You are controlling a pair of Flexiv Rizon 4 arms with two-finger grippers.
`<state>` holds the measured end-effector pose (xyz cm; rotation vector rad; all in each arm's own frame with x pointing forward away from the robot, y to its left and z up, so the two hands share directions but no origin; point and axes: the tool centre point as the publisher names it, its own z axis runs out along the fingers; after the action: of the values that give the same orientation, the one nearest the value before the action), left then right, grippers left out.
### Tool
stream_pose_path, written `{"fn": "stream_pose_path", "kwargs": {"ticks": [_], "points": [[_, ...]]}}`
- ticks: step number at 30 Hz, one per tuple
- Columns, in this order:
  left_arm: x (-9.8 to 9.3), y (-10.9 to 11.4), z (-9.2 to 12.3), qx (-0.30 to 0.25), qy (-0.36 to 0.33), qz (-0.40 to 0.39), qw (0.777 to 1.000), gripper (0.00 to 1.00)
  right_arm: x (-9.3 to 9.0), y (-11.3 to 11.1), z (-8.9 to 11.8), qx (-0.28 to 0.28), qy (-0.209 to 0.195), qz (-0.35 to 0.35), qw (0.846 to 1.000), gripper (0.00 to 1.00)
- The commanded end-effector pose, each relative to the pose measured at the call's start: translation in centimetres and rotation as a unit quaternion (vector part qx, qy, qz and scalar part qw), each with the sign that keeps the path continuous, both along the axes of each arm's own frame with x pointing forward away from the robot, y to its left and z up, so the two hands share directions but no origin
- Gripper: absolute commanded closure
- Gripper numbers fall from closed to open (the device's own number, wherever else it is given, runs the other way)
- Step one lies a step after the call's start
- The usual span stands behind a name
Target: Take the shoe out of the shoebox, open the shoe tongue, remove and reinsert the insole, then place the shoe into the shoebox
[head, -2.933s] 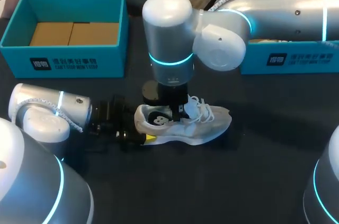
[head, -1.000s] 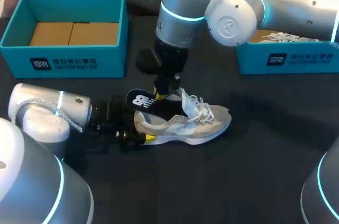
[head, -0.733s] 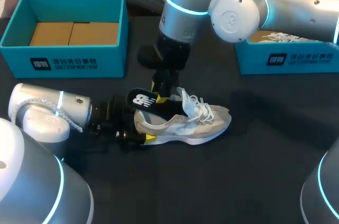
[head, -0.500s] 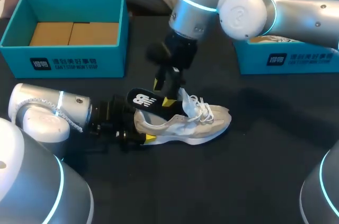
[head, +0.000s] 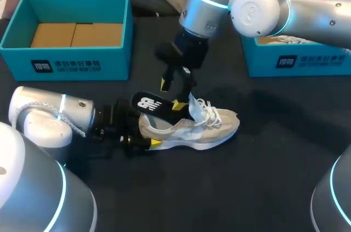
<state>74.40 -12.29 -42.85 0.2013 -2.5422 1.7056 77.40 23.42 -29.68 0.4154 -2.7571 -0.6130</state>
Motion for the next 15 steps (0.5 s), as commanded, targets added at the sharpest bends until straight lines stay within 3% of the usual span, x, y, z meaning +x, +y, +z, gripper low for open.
{"fn": "stream_pose_path", "kwargs": {"ticks": [1, 7, 15], "points": [[0.02, -0.10, -0.42, 0.002, 0.000, 0.001, 1.000, 1.00, 0.17, -0.01, -0.44, -0.018, 0.055, -0.021, 0.998, 0.00], [0.02, -0.10, -0.42, 0.002, 0.000, 0.001, 1.000, 1.00, -0.24, 0.02, -0.02, -0.020, 0.139, -0.046, 0.989, 0.00], [0.02, -0.10, -0.42, 0.002, 0.000, 0.001, 1.000, 1.00, -0.14, -0.25, -0.44, -0.031, 0.200, -0.092, 0.975, 0.00]]}}
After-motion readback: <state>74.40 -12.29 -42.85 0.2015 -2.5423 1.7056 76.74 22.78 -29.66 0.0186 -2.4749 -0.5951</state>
